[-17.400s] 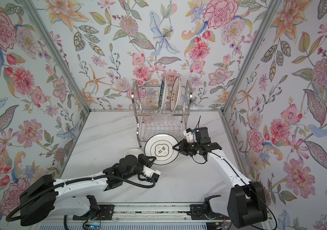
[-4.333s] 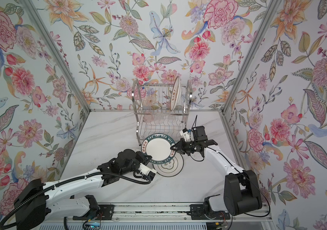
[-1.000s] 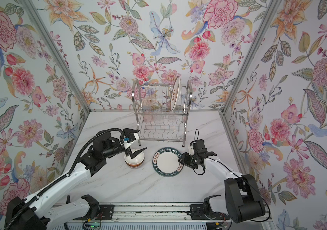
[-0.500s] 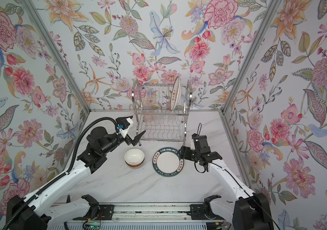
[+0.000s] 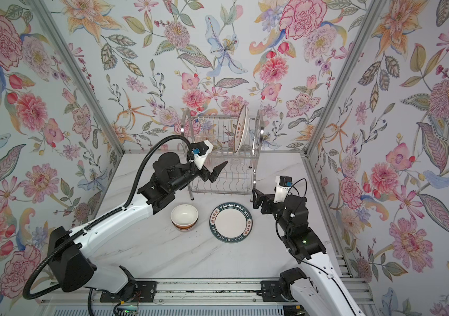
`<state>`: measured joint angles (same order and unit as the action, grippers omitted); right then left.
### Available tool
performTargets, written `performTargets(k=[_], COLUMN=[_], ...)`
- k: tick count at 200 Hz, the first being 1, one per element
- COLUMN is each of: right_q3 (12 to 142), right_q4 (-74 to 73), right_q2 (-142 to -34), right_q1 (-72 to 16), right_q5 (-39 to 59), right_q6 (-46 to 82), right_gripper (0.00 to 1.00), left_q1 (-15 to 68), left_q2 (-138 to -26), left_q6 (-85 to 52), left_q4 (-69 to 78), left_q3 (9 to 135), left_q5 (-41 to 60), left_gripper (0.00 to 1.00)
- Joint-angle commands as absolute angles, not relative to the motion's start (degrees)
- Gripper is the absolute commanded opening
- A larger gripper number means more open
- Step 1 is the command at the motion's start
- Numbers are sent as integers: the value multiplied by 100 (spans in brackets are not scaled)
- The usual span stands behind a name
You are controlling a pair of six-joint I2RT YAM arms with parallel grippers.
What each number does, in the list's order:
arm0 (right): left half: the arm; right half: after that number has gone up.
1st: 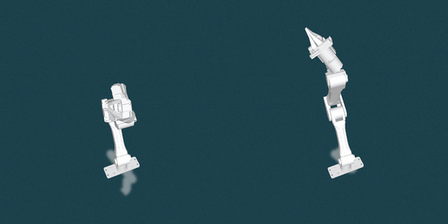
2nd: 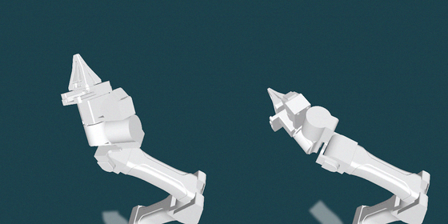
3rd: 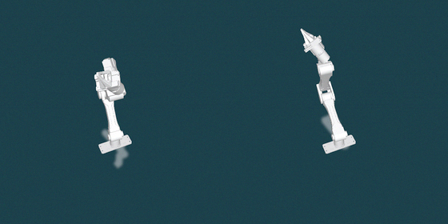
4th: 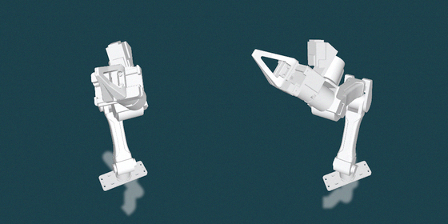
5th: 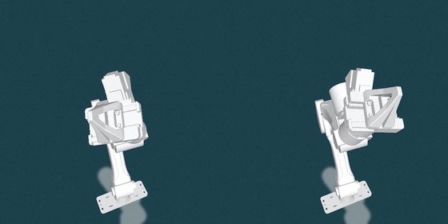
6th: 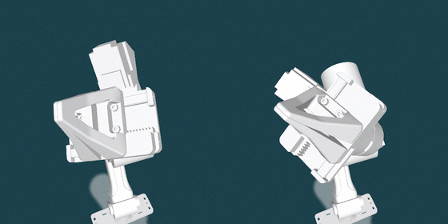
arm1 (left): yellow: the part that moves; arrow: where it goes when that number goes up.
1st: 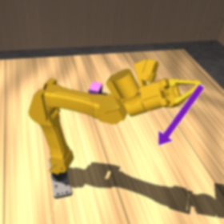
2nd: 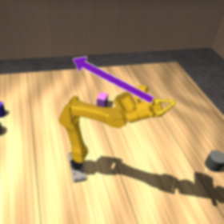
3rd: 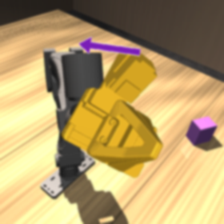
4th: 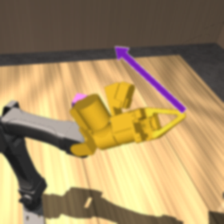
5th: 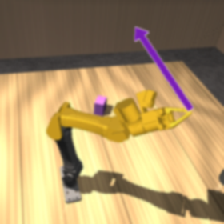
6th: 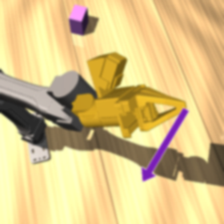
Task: Unload the mixed dishes from the dish rack
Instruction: 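Open and withdraw the right gripper while the left gripper reaches to the orange-sunburst plate, then close the left gripper on the orange-sunburst plate's rim in the rack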
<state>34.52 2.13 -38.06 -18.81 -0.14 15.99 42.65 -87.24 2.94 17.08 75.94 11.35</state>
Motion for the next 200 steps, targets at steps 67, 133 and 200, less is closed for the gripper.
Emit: performTargets(k=[67, 133, 200], right_q3=[2850, 2727, 2672], right_q4=[-1125, -998, -923], right_q2=[-3160, -2924, -2845], right_q1=[-1941, -1940, -1925], right_q5=[-66, -123, -178], right_q6=[908, 697, 641], right_gripper=[99, 99, 99], left_q1=[4517, 4647, 4658], left_q2=[-10513, -11262, -11561], left_q6=[-190, -480, -820], left_q4=[1773, 1588, 1688], left_q3=[9693, 10598, 10872], left_q5=[673, 640, 386], left_gripper=[78, 66, 47])
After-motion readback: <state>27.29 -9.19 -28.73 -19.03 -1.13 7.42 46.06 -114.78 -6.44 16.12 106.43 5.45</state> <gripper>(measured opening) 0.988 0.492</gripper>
